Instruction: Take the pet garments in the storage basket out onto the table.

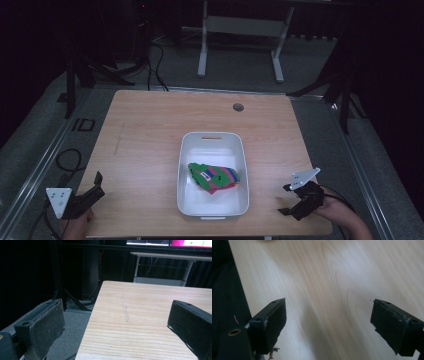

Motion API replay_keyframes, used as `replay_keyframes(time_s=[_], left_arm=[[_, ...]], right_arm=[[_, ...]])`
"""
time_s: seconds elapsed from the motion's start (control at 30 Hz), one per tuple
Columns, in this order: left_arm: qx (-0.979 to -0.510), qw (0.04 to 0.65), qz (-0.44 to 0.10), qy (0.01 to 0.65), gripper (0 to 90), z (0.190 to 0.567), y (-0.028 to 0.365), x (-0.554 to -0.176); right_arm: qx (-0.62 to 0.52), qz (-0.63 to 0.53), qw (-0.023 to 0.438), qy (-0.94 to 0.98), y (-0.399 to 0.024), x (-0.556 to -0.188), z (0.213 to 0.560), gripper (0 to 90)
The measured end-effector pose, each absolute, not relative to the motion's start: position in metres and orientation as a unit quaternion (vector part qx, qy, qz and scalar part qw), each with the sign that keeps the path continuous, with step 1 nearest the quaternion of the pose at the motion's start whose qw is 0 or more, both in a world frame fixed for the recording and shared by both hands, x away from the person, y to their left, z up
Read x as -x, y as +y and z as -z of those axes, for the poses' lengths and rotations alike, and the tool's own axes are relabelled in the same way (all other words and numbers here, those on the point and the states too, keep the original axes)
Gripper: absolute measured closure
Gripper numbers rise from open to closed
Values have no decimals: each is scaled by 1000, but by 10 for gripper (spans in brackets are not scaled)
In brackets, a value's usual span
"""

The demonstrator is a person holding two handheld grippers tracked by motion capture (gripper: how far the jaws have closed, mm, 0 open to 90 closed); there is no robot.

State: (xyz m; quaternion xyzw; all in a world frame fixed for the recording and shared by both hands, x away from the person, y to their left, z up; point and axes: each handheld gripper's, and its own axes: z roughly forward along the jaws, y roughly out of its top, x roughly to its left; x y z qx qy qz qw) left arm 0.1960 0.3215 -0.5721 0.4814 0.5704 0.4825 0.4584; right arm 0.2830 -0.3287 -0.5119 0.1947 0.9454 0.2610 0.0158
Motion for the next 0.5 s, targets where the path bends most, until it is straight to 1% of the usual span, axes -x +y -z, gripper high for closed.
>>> replay_keyframes(time_s=[0.13, 0.2, 0.5], left_arm=[[-481, 459, -483, 570, 14, 572, 322, -196], [-481, 459, -483, 570, 14, 572, 322, -196], [-481, 460, -482, 570, 14, 572, 322, -196]], right_arm=[[-166, -259, 15, 951, -312, -285, 497, 141], [-161, -252, 4, 954, -303, -287, 489, 142], [-128, -294, 15, 947, -268, -293, 448, 125]])
